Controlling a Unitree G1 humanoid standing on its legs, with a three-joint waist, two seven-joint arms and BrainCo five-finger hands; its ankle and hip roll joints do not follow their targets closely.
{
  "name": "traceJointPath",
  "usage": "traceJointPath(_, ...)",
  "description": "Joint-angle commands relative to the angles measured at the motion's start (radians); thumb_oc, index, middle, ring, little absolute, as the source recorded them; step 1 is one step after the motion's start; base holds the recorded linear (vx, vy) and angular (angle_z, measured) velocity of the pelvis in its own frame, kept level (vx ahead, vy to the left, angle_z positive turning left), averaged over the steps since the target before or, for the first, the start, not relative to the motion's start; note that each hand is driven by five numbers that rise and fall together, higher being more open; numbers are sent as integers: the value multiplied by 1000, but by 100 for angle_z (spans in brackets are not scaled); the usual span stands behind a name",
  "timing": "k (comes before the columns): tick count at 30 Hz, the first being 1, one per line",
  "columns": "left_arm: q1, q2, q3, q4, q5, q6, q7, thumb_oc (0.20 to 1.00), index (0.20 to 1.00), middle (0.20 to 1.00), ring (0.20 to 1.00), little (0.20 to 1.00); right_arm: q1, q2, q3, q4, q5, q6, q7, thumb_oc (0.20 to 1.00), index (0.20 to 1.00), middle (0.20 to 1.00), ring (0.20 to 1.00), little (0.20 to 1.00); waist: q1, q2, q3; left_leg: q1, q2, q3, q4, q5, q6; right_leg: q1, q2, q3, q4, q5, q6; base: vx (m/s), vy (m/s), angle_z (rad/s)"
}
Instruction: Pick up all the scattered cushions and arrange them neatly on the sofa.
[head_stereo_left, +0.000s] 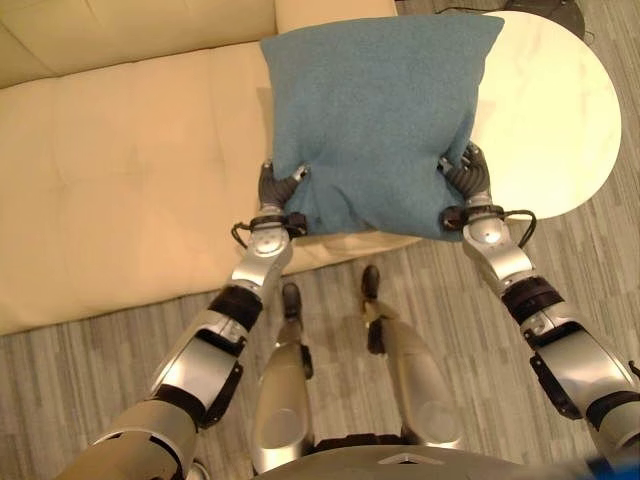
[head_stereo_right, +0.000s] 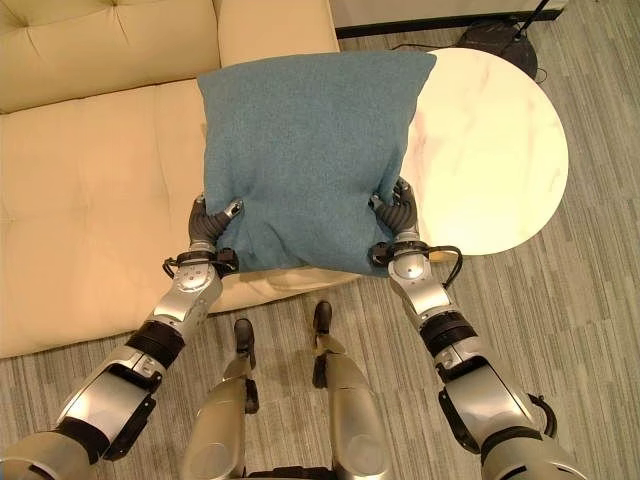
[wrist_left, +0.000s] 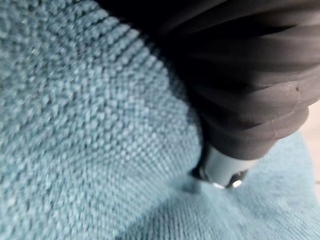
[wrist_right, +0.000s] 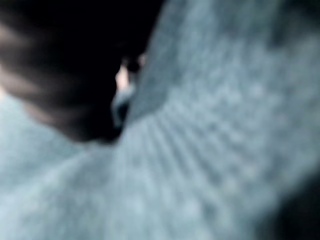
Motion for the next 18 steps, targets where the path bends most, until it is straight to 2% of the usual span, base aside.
traceJointPath(1, 37, -98, -63, -156, 11, -42, -78, 200, 200, 200, 200, 200, 54, 120, 108, -131, -60, -44, 87, 200, 200, 200, 200, 200, 7, -54, -52, 11, 18, 36, 36, -60, -42, 127, -35, 33, -160, -4, 108, 53, -20, 0)
traceJointPath(8, 190, -57, -45, -324, 35, -45, -125, 200, 200, 200, 200, 200, 210, 95, 72, -262, -88, -62, 127, 200, 200, 200, 200, 200, 7, -52, -103, 54, 28, 25, 73, -90, -38, 178, -26, 32, -117, -53, 91, 40, -35, 3)
traceJointPath(11, 294, -33, -34, -418, 38, -45, -164, 200, 200, 200, 200, 200, 302, 84, 41, -348, -93, -84, 152, 200, 200, 200, 200, 200, 21, -37, -105, 65, 44, 4, 118, -80, -59, 231, -15, -3, -94, -105, 68, -5, -132, 23)
traceJointPath(14, 336, -20, -18, -459, 41, -45, -178, 200, 200, 200, 200, 200, 341, 68, 14, -385, -101, -92, 154, 200, 200, 200, 200, 200, 19, -26, -121, 44, 54, 14, 131, -58, -60, 246, -21, -48, -101, -119, 58, -57, -96, 58)
traceJointPath(15, 357, -14, -10, -477, 39, -45, -188, 200, 200, 200, 200, 200, 357, 63, 4, -402, -100, -91, 157, 200, 200, 200, 200, 200, 17, -22, -124, 43, 64, 44, 147, -59, -51, 257, -27, -67, -101, -124, 56, -84, -12, 96)
traceJointPath(16, 409, -1, 13, -517, 34, -43, -209, 200, 200, 200, 200, 200, 383, 51, -8, -436, -108, -91, 161, 200, 200, 200, 200, 200, 3, -16, -141, 57, 91, 143, 191, -89, -28, 275, -43, -103, -104, -122, 53, -3, -4, 92)
traceJointPath(18, 442, 7, 24, -530, 22, -42, -231, 200, 200, 200, 200, 200, 410, 36, -20, -462, -112, -89, 173, 200, 200, 200, 200, 200, -3, -14, -160, 101, 101, 191, 252, -162, -26, 304, -60, -126, -106, -133, 60, 44, 42, 79)
